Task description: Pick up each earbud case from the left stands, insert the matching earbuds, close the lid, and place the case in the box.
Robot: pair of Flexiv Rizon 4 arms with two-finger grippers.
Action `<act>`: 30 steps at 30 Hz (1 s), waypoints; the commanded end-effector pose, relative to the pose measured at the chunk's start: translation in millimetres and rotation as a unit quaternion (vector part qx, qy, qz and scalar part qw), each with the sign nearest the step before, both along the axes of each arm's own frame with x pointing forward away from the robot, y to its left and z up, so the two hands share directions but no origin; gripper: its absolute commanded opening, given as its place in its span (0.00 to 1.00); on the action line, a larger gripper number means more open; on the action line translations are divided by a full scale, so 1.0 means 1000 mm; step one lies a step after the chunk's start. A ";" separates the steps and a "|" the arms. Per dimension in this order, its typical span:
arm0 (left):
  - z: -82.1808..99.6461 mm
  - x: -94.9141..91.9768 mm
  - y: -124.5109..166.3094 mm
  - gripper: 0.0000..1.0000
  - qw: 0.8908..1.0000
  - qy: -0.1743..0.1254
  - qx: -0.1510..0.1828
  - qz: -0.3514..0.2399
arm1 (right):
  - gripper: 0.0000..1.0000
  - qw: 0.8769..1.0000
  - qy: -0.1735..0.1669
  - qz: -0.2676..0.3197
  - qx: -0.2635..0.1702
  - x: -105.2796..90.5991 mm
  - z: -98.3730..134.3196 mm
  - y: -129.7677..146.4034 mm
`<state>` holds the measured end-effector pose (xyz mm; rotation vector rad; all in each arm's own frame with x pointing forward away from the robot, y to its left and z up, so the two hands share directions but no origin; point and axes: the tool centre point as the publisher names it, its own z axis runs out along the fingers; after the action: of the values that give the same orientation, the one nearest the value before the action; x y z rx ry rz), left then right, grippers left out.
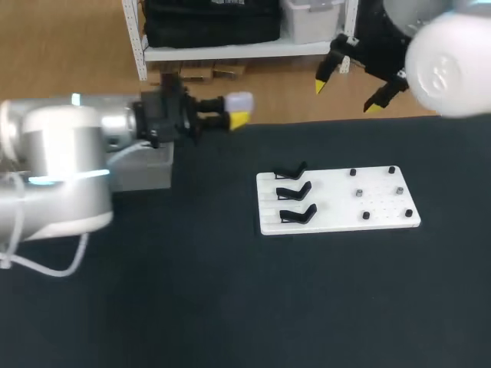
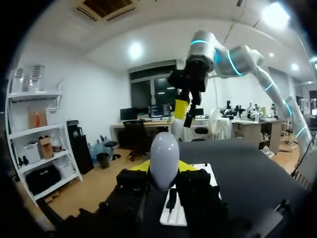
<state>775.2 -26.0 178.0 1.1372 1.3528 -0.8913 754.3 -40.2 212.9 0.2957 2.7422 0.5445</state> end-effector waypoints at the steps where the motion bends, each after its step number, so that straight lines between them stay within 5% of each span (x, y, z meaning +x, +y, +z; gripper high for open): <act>1: 0.015 -0.012 0.083 0.00 0.999 -0.018 0.011 0.043 | 1.00 0.995 -0.095 -0.041 -0.009 -0.008 -0.002 -0.003; 10: 0.003 0.023 0.169 0.00 0.996 -0.026 0.042 0.078 | 1.00 0.995 -0.095 -0.041 -0.009 -0.008 -0.002 -0.003; 18: -0.047 0.051 0.212 0.00 0.992 0.003 0.054 0.111 | 1.00 0.995 -0.095 -0.041 -0.009 -0.008 -0.002 -0.003; 26: -0.087 0.069 0.225 0.00 0.989 0.038 0.062 0.126 | 1.00 0.995 -0.095 -0.041 -0.009 -0.008 -0.002 -0.003; 28: -0.095 0.074 0.227 0.08 0.988 0.048 0.066 0.129 | 1.00 0.995 -0.095 -0.041 -0.009 -0.008 -0.002 -0.003; 30: -0.104 0.077 0.229 0.28 0.987 0.057 0.064 0.134 | 1.00 0.995 -0.095 -0.041 -0.009 -0.008 -0.002 -0.003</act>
<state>837.3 204.3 84.2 0.9748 1.6307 -0.6693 750.1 -43.3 211.7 0.3238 2.5680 0.5076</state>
